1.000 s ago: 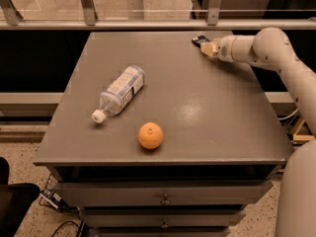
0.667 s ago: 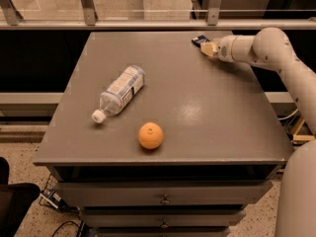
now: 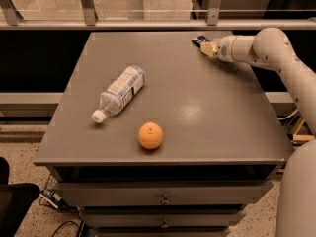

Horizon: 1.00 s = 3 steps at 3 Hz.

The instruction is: Pick rxbar blueberry

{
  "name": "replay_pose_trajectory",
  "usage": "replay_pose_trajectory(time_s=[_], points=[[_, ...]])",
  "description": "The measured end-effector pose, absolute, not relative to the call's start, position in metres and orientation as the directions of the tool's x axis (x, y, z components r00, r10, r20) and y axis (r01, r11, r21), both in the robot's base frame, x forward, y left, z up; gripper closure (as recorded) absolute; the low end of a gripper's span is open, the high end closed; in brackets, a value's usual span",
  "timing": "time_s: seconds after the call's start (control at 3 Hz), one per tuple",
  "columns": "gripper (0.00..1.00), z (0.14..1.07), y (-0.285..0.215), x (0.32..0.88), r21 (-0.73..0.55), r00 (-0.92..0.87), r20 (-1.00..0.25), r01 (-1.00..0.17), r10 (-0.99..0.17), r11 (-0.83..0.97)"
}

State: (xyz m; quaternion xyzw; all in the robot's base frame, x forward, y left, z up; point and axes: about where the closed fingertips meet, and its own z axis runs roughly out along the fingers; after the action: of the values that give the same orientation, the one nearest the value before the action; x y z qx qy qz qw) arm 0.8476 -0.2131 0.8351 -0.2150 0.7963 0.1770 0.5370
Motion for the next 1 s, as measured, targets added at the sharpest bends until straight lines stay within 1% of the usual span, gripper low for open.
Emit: replay_pose_trajectory(time_s=[1.0], points=[[1.00, 0.8355, -0.2131, 0.8475, 0.051, -0.330, -0.931, -0.533, -0.153, 0.845]])
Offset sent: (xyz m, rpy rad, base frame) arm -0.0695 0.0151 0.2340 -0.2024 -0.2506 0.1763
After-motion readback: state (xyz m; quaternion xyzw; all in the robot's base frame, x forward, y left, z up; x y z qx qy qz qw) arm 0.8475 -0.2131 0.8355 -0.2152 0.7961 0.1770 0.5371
